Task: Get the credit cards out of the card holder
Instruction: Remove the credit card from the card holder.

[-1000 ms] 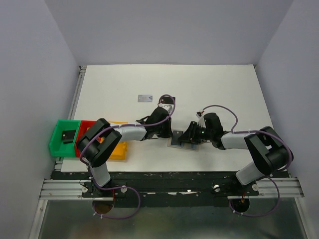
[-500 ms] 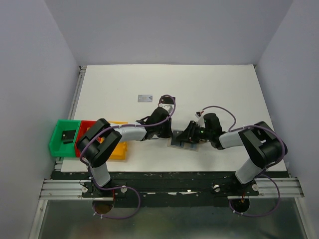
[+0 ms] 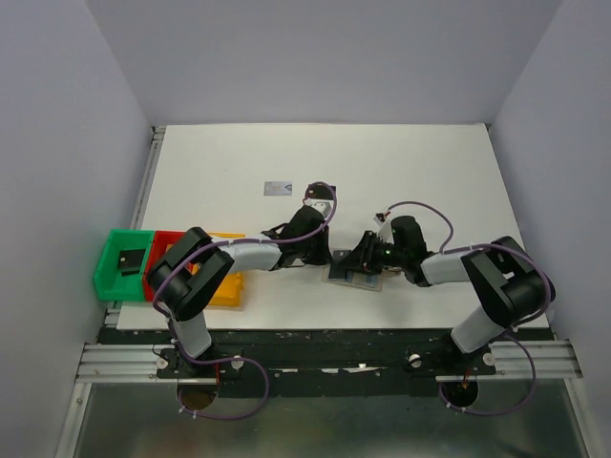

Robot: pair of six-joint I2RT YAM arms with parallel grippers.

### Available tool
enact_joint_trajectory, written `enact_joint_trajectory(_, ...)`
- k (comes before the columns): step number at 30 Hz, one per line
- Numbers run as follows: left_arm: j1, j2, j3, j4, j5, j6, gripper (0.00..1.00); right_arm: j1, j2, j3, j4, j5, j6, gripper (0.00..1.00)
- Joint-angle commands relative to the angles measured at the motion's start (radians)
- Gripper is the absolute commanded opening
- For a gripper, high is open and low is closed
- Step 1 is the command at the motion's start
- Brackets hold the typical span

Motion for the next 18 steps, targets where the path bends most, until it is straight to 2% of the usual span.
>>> enact_joint_trajectory(1,-0.023,0.025,-0.027,-0.038,-0.017,-0.009,0.08,0.001,-0.064,0.004,-0.061,0.009,-0.056,0.37)
enact_joint_trajectory(5,-0.022,0.021,-0.024,-0.047,-0.03,-0.01,0.18,0.001,-0.087,0.009,-0.102,0.017,-0.077,0.37)
enact_joint_trajectory(11,-0.023,0.021,-0.02,-0.059,-0.035,-0.009,0.19,-0.002,-0.105,0.012,-0.138,0.024,-0.094,0.37)
enact_joint_trajectory(18,-0.023,0.027,-0.017,-0.068,-0.038,-0.004,0.0,-0.008,-0.137,0.013,-0.182,0.033,-0.111,0.37)
